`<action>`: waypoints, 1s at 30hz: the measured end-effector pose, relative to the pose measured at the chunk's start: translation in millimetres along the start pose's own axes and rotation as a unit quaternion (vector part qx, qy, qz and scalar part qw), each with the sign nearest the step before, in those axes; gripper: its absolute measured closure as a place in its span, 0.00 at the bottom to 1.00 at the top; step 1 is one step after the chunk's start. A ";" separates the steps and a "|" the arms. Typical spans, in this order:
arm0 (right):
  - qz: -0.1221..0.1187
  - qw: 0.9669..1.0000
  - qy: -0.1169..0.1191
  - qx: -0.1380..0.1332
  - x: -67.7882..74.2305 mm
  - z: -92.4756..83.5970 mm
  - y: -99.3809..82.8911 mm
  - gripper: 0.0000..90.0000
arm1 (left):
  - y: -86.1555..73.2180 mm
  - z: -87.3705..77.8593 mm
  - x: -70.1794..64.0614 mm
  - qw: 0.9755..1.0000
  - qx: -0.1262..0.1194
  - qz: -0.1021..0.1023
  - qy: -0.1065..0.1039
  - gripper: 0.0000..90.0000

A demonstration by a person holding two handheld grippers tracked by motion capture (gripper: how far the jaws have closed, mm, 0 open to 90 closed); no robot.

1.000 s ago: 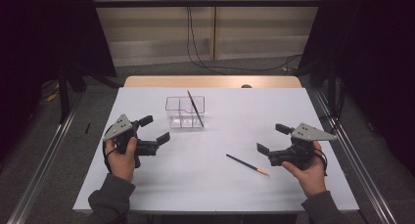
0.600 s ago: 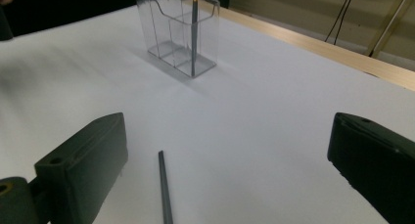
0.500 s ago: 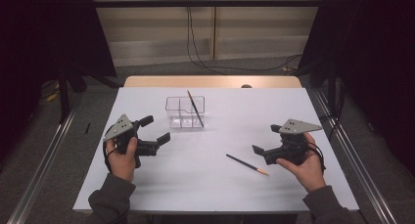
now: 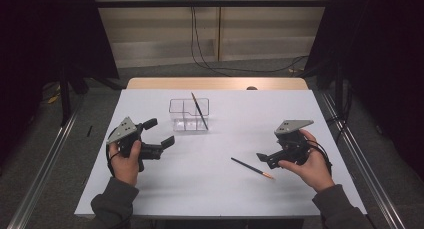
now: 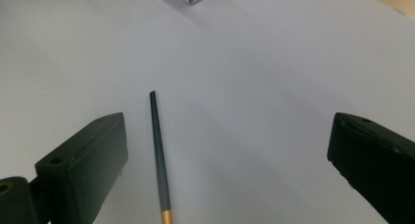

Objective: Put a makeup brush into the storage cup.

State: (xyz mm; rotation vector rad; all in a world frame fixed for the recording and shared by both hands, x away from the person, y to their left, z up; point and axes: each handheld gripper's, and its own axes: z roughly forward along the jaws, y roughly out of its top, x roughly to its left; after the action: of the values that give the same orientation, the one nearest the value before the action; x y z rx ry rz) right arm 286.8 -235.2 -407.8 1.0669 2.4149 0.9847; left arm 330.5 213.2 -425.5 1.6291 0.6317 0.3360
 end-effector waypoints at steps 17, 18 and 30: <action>-0.056 0.992 -0.006 0.112 6.6 8.9 19.5 0.02 | 0.3 -0.2 -0.5 1.000 0.004 0.011 0.008 0.02; -0.063 0.991 -0.007 0.114 6.0 9.8 19.9 0.02 | 0.2 0.7 -1.8 1.000 -0.001 0.003 0.009 0.02; -0.059 0.983 -0.020 0.172 7.1 13.5 19.2 0.03 | -0.2 1.4 -2.0 1.000 0.000 0.004 0.006 0.02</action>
State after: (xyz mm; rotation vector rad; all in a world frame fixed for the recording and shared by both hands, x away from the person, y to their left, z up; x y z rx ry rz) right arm 299.2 -214.4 -404.0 1.0214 2.6418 0.5124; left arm 329.6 211.0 -425.6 1.6313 0.6340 0.3529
